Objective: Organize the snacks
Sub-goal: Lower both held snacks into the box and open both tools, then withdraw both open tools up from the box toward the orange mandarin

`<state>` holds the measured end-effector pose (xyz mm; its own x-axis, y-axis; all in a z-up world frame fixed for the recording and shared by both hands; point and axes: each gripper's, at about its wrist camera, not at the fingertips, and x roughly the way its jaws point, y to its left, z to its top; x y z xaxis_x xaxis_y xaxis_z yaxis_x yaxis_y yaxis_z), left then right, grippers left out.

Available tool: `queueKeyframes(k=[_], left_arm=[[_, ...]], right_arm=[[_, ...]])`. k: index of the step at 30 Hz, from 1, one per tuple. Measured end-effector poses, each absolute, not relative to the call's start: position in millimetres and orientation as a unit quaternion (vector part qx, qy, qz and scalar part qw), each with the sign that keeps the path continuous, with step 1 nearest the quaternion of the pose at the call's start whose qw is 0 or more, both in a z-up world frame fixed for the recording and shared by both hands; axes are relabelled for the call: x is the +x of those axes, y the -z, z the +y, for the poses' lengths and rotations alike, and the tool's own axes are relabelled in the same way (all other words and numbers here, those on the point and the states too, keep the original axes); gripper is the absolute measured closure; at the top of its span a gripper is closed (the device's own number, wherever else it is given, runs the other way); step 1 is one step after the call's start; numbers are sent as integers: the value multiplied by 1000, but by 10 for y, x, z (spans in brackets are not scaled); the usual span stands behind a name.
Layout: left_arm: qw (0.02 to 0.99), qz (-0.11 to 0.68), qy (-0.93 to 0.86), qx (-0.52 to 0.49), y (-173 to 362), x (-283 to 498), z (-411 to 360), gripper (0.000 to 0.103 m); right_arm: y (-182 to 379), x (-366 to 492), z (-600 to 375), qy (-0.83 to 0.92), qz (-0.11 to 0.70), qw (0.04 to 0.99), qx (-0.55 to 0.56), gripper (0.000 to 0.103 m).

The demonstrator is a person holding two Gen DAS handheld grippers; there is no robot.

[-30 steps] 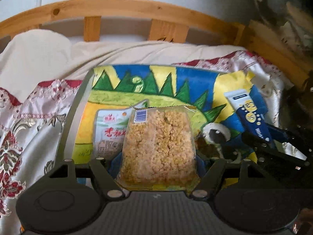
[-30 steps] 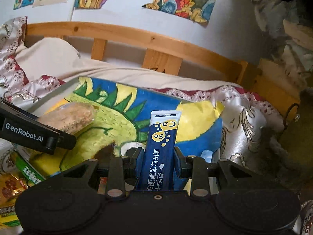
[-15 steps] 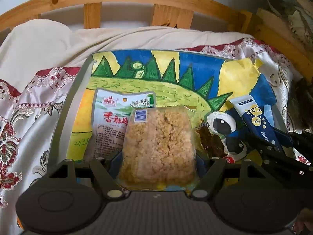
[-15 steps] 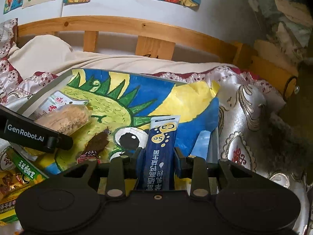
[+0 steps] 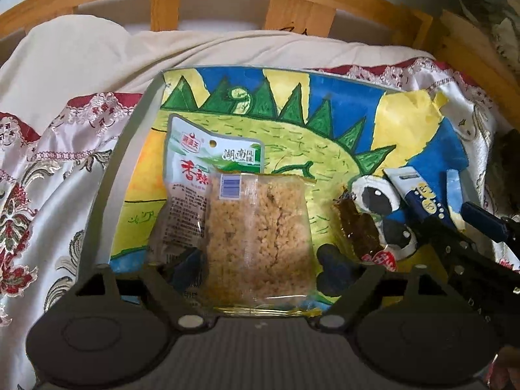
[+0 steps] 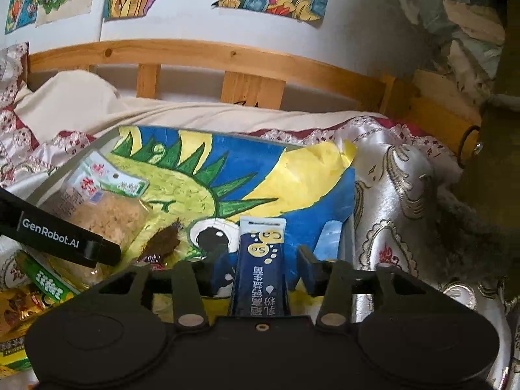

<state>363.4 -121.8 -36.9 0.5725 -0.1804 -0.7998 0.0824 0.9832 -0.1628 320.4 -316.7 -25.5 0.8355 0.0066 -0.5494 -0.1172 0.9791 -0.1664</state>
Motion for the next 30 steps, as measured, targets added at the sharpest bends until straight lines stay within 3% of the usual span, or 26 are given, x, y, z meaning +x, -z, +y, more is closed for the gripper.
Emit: queueKeyframes(k=[11,13,22,30], left_arm=[[925,367,62,-74,-98,3208,-982,3],[933,348,62,-64,-201,3100,-934,2],[962,261,61,-48,-562,2384,-657,1],[969,238,48,-53,-620,1652,-379,1]], right_arm=[[-172,2772,-3172,-34,211,973,-84,6],[-270,2625,-3153,-35,191,978,-78,2],[-613,1990,-2980,-54,146,985,-72,1],[-706,1280,-2737,-78,130,986,-65,1]])
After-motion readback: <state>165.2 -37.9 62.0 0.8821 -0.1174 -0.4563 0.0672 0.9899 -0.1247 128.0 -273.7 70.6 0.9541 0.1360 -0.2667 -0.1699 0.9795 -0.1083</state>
